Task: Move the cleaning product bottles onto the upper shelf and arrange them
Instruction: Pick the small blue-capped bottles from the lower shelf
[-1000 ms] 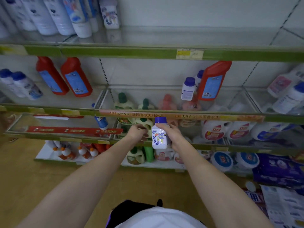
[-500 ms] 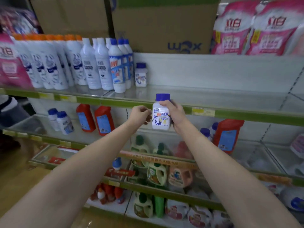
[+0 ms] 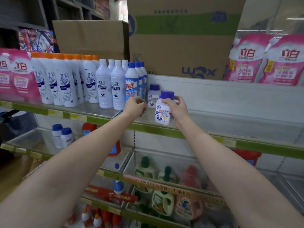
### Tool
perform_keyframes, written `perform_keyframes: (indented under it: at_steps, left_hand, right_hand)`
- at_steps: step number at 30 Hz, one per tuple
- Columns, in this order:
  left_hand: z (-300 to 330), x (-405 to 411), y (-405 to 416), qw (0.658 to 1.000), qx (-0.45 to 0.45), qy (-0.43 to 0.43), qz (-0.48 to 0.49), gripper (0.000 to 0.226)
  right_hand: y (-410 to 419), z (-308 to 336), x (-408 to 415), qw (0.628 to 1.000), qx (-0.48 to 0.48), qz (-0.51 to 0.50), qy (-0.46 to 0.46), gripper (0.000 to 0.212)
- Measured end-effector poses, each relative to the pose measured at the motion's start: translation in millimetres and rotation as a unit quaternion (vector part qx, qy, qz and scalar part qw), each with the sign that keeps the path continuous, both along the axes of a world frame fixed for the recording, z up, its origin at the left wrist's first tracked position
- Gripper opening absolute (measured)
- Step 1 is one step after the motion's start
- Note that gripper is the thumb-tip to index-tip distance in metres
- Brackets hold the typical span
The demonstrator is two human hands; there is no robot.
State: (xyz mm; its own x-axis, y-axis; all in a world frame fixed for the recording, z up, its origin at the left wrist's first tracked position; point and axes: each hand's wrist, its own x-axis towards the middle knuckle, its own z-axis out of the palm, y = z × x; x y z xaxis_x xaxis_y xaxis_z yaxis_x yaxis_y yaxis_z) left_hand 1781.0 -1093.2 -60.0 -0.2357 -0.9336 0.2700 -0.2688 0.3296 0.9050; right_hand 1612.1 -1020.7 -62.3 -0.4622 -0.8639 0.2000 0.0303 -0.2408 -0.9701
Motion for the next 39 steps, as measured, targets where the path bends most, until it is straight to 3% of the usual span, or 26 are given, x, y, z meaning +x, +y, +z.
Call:
perform_keyframes:
  at_steps: [10,18,25,30,39]
  left_hand:
    - [-16.4,11.6,-65.3,0.999,-0.03,-0.023,-0.023,0.013]
    - [-28.0,17.5,-93.2,0.997,-0.058,-0.029,-0.034,0.015]
    - [-28.0,20.0,-102.1,0.997,-0.062,-0.033,-0.037,0.013]
    - [-25.8,23.2,-100.4,0.996,-0.064,-0.043,-0.046,0.014]
    - [-24.1,26.9,-91.8,0.994,-0.066,-0.065,-0.054,0.014]
  right_hand:
    - [-76.1,-12.2,25.5,0.996,0.057,0.007,0.062,0.058]
    - [-119.0,-19.5,34.1,0.97,0.093,-0.105,0.197,0.075]
    - [-123.7,-20.0,48.7,0.939,0.126,-0.186,0.261,0.063]
    - [-123.2,-18.9,52.1,0.912,0.154,-0.229,0.303,0.038]
    - [-121.8,-14.6,70.5,0.905,0.183,-0.267,0.275,0.019]
